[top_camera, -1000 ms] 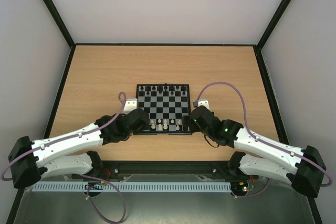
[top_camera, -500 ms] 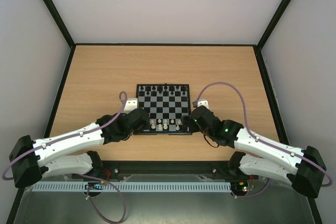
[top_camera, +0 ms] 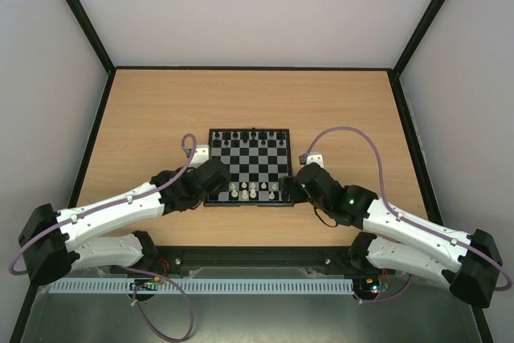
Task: Set up the chess pieces on the board
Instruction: Pick up the chess piece at the center of the board.
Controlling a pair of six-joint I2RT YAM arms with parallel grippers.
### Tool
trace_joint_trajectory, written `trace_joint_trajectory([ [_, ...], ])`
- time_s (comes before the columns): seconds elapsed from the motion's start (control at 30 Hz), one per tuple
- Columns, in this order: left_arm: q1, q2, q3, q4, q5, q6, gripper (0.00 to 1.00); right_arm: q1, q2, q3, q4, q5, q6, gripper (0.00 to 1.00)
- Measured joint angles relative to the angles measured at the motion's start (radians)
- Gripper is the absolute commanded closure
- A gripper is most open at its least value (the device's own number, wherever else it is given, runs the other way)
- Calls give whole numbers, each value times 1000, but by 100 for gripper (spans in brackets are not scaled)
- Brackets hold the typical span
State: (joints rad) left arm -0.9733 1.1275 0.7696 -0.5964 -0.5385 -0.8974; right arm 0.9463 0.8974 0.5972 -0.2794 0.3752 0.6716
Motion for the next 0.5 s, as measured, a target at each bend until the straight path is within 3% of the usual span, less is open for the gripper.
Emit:
trace_joint_trajectory([
  [0.2,41,-1,0,0,-5,-4,1,-35,31,0,-16,7,32,3],
  [0.5,82,-61,-19,16,12,15,0,-111,202,45,-31,1,47,31],
])
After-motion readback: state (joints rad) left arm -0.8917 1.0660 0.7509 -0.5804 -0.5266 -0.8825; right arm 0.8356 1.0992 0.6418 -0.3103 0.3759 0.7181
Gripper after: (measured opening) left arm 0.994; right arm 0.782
